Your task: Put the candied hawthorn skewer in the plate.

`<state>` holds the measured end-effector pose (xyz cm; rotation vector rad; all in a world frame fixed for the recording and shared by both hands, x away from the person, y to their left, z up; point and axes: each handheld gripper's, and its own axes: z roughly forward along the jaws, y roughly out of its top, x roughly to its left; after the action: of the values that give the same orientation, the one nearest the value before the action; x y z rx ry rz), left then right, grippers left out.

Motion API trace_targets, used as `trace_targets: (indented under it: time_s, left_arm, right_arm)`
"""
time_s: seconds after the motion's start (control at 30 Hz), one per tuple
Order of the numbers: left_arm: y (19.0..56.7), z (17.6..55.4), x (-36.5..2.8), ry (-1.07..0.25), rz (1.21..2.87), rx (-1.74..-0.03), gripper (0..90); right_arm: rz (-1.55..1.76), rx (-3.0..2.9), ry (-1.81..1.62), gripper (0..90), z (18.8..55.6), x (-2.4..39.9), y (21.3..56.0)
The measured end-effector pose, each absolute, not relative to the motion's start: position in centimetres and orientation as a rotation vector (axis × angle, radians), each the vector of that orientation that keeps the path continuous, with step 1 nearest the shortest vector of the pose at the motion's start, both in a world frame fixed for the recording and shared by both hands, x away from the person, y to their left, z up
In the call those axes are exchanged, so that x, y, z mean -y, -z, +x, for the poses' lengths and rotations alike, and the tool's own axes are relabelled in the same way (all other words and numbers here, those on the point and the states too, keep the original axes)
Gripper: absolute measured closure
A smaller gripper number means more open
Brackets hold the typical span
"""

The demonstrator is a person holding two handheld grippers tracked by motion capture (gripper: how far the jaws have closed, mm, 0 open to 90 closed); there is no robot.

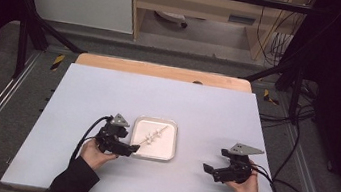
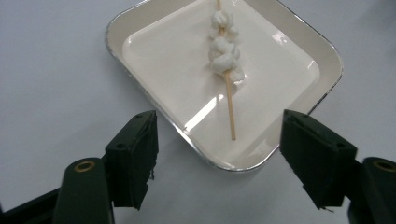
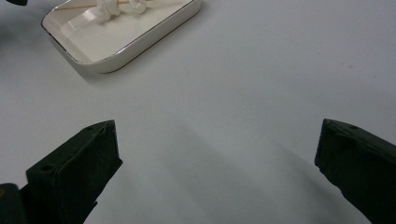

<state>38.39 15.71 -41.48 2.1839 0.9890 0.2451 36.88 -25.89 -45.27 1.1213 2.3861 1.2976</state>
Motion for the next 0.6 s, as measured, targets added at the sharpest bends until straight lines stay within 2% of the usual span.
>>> trace_targets:
  time_s: [0.03,0.13,0.27,0.6]
  left_arm:
    - [41.5,38.2,-16.0,-0.269,2.175,-0.998,20.4]
    - [41.4,37.9,-17.1,-0.241,2.140,-1.013,15.3]
    - [41.6,37.2,-19.0,-0.267,2.126,-1.000,10.5]
    - [43.0,35.0,-24.0,-0.309,2.093,-1.019,7.8]
  right_arm:
    - [1.123,-2.386,-1.299,0.3,36.9,25.9,45.3]
    - [1.130,-2.384,-1.298,0.3,36.9,25.9,45.2]
    - [1.131,-2.384,-1.295,0.3,36.8,26.0,45.2]
    - [1.142,-2.379,-1.300,0.3,36.8,26.1,45.2]
